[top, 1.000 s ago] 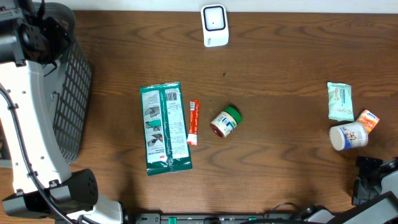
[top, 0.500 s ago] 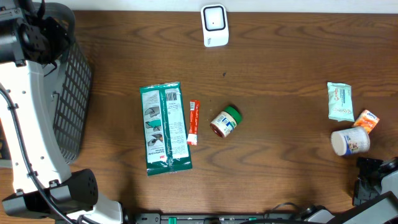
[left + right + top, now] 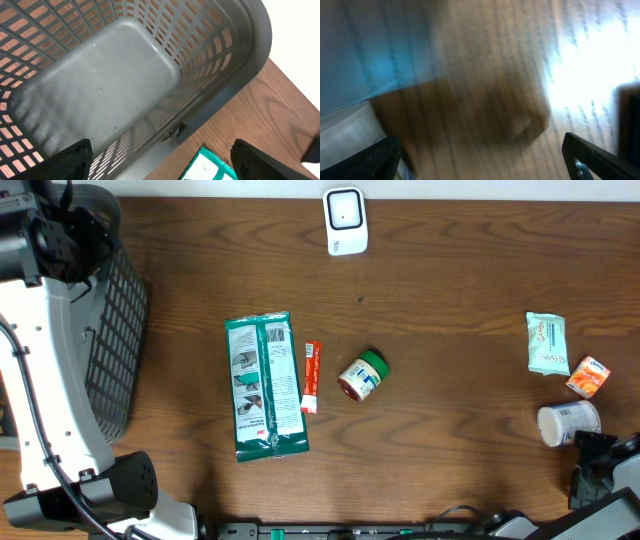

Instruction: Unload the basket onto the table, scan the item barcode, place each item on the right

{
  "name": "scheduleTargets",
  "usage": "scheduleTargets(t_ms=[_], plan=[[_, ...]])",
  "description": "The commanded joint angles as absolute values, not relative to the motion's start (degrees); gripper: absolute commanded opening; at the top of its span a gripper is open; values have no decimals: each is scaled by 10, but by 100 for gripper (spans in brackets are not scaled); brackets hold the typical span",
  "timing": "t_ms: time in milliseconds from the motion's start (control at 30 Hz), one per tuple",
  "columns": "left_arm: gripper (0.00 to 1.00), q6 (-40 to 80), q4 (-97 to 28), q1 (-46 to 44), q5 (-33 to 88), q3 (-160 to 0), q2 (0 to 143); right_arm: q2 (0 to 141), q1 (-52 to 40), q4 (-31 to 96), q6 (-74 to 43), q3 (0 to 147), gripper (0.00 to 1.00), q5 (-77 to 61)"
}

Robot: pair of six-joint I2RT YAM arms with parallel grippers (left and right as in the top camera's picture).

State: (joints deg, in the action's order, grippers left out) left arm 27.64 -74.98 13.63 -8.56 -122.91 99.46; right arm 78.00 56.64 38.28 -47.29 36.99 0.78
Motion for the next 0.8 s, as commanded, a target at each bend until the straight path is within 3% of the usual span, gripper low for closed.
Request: scheduleTargets(t_ms=[0,333,767], plan=[[88,275,-752,138,-97,-1232,990,779,561,369,-442,378,96,-23],[88,275,-752,138,-97,-1232,990,780,492,312,-379,378,94,-32],[88,275,-752,138,-97,-1232,990,803,422,235,-336,378,99,-20]])
